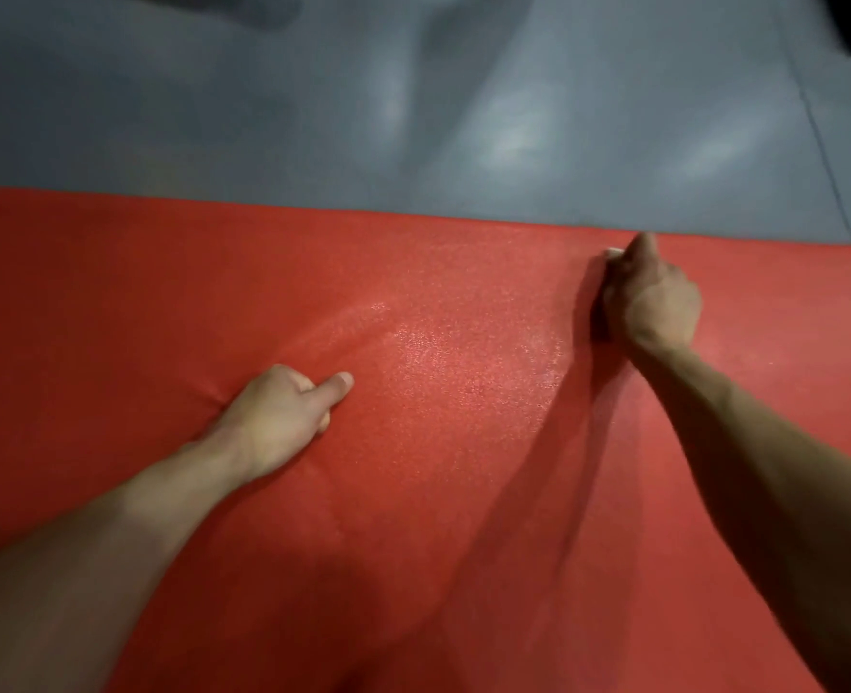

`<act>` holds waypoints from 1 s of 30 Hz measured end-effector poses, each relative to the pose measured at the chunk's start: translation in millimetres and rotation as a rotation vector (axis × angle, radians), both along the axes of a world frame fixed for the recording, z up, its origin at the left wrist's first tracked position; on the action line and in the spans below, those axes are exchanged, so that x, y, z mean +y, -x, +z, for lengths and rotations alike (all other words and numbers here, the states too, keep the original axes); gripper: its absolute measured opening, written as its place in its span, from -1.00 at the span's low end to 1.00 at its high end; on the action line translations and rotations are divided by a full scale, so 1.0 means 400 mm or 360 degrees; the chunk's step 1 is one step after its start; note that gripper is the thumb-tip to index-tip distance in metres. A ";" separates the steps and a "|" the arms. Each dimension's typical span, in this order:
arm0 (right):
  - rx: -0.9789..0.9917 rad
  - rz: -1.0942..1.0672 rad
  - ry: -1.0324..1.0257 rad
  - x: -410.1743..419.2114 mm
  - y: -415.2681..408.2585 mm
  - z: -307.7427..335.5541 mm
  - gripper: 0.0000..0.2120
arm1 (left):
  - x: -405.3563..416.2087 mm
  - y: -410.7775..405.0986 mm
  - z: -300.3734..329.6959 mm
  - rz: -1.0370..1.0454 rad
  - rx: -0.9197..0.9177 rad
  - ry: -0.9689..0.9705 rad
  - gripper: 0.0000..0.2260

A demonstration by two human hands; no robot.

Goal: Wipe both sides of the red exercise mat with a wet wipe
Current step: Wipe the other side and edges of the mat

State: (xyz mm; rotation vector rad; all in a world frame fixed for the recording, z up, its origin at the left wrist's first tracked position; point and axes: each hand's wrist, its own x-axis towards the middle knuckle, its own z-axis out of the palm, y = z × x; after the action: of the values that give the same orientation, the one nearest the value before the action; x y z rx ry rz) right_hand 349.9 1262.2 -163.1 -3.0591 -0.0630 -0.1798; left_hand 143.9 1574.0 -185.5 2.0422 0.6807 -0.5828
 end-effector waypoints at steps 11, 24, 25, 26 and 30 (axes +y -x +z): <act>-0.0059 0.1347 -0.0240 0.480 0.190 -0.064 -0.80 | -0.007 0.003 0.008 0.0041 -0.0022 -0.0034 -0.42; -0.0016 0.0666 -0.0344 0.352 0.174 -0.057 -0.86 | -0.001 0.006 0.004 0.0050 -0.0035 -0.0027 -0.40; -0.0061 0.0849 -0.0354 0.410 0.219 -0.056 -0.87 | -0.004 0.006 0.005 0.0043 -0.0049 -0.0032 -0.39; -0.0080 0.0999 -0.0347 0.445 0.252 -0.053 -0.89 | -0.006 0.005 0.004 0.0027 -0.0063 -0.0034 -0.38; -0.0149 0.1061 -0.0340 0.318 0.223 -0.048 -0.86 | -0.004 0.007 0.005 0.0005 -0.0060 -0.0023 -0.38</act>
State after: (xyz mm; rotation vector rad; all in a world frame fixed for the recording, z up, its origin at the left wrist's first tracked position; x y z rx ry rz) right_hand 260.8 1389.5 -182.1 -2.6372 -0.9739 -0.2585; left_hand 141.2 1572.5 -183.5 2.0602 0.6678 -0.5378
